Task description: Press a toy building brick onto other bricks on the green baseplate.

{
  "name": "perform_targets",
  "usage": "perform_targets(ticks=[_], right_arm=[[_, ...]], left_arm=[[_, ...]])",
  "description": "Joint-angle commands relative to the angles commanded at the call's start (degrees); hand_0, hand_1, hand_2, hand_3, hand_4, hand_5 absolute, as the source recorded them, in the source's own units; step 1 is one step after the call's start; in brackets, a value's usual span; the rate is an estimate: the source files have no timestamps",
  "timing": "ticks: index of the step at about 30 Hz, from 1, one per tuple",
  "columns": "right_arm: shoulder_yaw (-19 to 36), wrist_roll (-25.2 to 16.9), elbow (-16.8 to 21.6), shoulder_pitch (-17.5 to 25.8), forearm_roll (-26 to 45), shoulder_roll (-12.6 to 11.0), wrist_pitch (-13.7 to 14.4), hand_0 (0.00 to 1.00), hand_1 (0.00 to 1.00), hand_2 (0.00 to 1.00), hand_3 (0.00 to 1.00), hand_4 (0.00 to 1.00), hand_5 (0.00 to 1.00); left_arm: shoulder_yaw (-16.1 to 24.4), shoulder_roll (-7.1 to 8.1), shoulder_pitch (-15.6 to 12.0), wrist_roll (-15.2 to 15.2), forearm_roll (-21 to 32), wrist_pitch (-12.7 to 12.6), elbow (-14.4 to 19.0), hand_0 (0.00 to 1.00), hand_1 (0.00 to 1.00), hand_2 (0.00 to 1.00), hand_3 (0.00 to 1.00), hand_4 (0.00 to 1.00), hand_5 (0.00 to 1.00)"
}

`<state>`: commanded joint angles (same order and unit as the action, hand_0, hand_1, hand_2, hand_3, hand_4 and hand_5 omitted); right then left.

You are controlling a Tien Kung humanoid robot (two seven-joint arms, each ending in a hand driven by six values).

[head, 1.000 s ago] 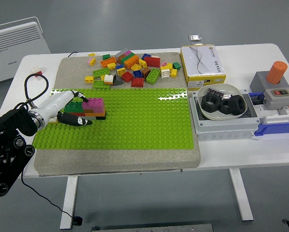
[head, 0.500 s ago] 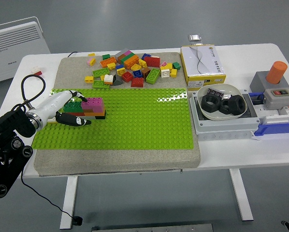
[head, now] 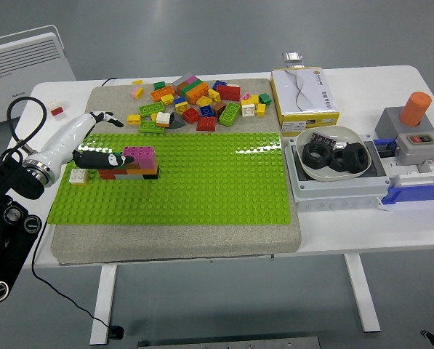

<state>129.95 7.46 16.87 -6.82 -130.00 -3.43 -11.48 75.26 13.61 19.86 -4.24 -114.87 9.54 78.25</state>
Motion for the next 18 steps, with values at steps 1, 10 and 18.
perform_targets(ticks=[1, 10, 18], right_arm=[[0.05, -0.12, -0.08, 0.02, 0.00, 0.00, 0.01, 0.682, 0.618, 0.650, 0.679, 0.723, 0.906], [0.05, -1.47, -1.53, 0.30, 0.00, 0.55, 0.66, 0.682, 0.621, 0.656, 0.681, 0.717, 0.924], [-2.12, -3.03, -6.16, 1.49, 1.02, 1.82, 3.24, 0.683, 0.647, 0.733, 0.702, 0.718, 0.964]], left_arm=[[-0.28, 0.07, -0.13, 0.29, 0.13, -0.30, 0.10, 0.976, 0.950, 0.908, 0.666, 0.968, 0.296], [-0.26, -0.39, -4.25, 3.77, 2.71, -4.59, 5.30, 0.936, 0.871, 0.838, 0.653, 0.850, 0.156], [0.18, -0.47, -10.17, 6.76, 4.78, -9.06, 10.18, 0.899, 0.835, 0.793, 0.699, 0.818, 0.111]])
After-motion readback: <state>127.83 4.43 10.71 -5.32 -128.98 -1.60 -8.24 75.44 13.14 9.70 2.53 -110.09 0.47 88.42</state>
